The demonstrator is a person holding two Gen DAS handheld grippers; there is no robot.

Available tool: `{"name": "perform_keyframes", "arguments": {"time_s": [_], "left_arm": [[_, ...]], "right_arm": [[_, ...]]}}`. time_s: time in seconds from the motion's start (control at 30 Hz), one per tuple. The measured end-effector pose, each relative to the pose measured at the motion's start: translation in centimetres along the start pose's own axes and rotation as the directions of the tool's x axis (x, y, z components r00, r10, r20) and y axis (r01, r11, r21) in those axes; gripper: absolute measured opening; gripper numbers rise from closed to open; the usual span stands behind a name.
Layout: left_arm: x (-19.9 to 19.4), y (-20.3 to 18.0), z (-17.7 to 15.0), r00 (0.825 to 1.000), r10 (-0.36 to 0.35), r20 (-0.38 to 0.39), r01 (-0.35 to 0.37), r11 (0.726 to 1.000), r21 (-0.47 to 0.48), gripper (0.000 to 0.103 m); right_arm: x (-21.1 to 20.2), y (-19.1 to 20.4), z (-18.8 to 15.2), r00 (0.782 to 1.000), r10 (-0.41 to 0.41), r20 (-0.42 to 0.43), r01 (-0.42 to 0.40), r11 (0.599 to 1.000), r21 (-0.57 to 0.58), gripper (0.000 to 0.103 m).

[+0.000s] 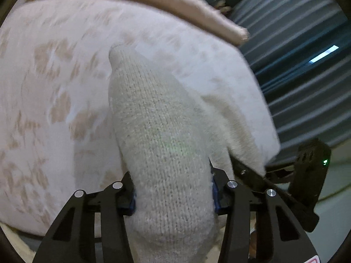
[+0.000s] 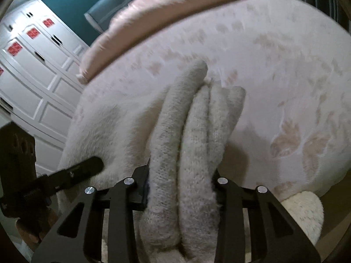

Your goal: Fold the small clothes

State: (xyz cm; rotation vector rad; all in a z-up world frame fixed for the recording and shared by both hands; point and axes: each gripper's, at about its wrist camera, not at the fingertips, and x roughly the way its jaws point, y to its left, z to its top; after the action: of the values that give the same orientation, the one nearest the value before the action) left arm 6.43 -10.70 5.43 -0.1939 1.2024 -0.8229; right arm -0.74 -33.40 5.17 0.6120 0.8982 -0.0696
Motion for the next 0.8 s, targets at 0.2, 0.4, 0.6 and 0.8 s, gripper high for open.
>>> {"name": "perform_keyframes", "arguments": {"time_s": [0.2, 0.4, 0.6, 0.8], "left_arm": [[-7.2, -5.0, 2.6, 0.982, -0.113, 0.15, 0.087, 0.982, 0.17, 0.045], [-16.7, -8.9, 4.3, 0.918, -0.219, 0.332, 0.099, 0.934, 0.343, 0.045], [-24.5, -9.7, 5.1, 0.829, -0.274, 0.487, 0.035, 0.895, 0.445, 0.045], [-30.4, -7.5, 6.2, 0.75, -0.285, 0.596, -0.035, 0.883, 0.467, 0.045]], "right_arm": [[-8.3, 3.5, 2.0, 0.974, 0.058, 0.22, -0.053, 0.998, -0.027, 0.033], [-15.8, 9.2, 4.5, 0.899, 0.131, 0.418, -0.072, 0.985, -0.154, 0.034], [-20.2, 14.7, 6.4, 0.809, 0.259, 0.527, -0.114, 0.95, -0.292, 0.034], [-20.9, 20.2, 8.2, 0.755, 0.368, 0.542, -0.151, 0.903, -0.403, 0.035]]}}
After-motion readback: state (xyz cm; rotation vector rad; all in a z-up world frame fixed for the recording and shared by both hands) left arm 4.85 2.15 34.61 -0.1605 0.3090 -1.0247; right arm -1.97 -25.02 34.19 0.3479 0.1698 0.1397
